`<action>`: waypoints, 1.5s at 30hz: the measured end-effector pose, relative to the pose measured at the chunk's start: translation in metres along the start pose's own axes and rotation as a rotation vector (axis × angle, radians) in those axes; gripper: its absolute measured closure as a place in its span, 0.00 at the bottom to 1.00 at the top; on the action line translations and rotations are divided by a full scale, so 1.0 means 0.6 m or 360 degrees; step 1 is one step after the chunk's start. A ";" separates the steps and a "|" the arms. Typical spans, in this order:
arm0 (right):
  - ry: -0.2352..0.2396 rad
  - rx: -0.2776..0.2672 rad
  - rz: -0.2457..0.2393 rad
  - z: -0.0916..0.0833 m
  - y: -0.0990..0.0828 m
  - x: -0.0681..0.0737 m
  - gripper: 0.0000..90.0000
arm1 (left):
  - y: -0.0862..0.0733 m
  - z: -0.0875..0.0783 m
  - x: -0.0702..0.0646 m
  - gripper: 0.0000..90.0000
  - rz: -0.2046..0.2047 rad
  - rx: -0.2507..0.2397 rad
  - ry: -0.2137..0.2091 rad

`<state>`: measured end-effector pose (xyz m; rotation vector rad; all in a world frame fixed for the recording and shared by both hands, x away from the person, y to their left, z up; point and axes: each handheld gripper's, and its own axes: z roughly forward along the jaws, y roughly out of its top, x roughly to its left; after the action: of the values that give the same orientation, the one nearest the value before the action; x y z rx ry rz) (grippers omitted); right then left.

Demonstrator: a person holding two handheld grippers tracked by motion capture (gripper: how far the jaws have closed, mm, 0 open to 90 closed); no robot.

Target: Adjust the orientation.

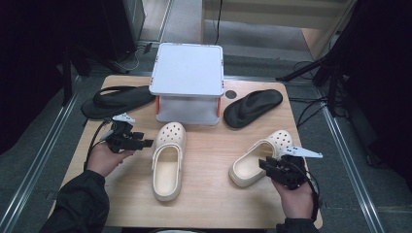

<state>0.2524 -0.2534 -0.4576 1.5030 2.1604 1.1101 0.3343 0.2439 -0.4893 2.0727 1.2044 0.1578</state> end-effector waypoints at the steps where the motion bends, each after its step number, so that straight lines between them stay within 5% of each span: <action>1: -0.0011 -0.0009 0.0019 -0.003 0.000 -0.002 0.71 | 0.000 0.000 0.000 0.47 -0.0002 0.0001 -0.0002; 10: -0.0068 -0.0067 0.0102 -0.021 -0.004 -0.022 0.51 | 0.000 0.000 0.001 0.47 0.0003 0.0008 -0.0004; 18: -0.0150 -0.0005 0.0180 0.002 -0.013 -0.041 0.38 | 0.000 0.002 -0.001 0.47 -0.0002 0.0013 -0.0008; 30: -0.0217 0.0003 0.0333 0.032 -0.013 -0.065 0.37 | 0.000 0.003 -0.003 0.47 0.0006 0.0022 -0.0004; 37: -0.0297 -0.0021 0.0346 0.043 -0.008 -0.063 0.38 | 0.000 0.004 -0.002 0.47 0.0003 0.0020 -0.0003; 41: -0.0331 -0.0034 0.0286 0.049 -0.009 -0.059 0.38 | 0.000 0.005 -0.002 0.47 0.0006 0.0024 0.0003; 45: -0.0321 -0.0039 0.0284 0.051 -0.007 -0.062 0.40 | 0.000 0.005 -0.003 0.47 0.0008 0.0024 0.0010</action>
<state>0.2839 -0.2743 -0.4878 1.7430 1.9031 0.9867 0.3347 0.2408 -0.4911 2.0896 1.2077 0.1584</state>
